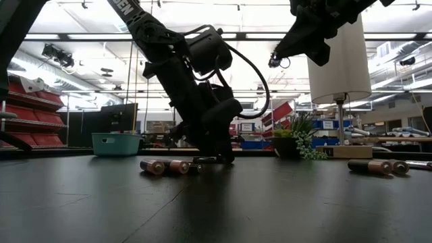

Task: Sort batteries
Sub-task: Put the black battery into the yellow bin

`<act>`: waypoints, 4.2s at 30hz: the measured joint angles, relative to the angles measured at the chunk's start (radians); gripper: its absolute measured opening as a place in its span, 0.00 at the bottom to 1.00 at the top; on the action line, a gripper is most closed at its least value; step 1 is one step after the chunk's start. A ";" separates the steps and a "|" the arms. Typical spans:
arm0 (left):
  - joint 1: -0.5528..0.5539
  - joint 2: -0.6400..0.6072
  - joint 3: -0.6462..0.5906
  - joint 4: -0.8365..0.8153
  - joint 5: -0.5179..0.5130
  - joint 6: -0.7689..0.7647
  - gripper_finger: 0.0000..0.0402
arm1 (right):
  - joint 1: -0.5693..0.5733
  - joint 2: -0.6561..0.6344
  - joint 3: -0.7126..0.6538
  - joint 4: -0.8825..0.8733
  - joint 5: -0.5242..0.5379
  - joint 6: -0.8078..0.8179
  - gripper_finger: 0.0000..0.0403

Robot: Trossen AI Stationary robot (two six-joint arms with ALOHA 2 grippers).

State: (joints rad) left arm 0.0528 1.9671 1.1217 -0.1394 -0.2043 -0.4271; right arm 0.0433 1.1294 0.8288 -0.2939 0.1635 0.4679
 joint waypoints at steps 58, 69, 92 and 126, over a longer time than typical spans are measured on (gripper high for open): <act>-0.408 -0.335 0.412 -1.006 0.075 -0.511 0.57 | -0.186 -0.238 0.000 -0.043 0.020 -0.199 0.13; -0.736 -0.330 0.385 -1.120 0.153 -1.074 0.57 | -0.224 -0.191 0.000 0.129 -0.126 -0.235 0.13; -0.860 -0.331 -0.142 -0.588 0.314 -1.516 0.57 | -0.223 -0.184 0.000 0.099 -0.263 -0.175 0.13; -0.779 -0.332 -0.061 -0.757 0.360 -1.499 0.77 | -0.244 -0.184 0.000 0.074 -0.270 -0.228 0.13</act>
State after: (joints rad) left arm -0.7261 1.6352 1.0608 -0.8963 0.1561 -1.9263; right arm -0.2005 0.9451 0.8288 -0.2195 -0.1062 0.2401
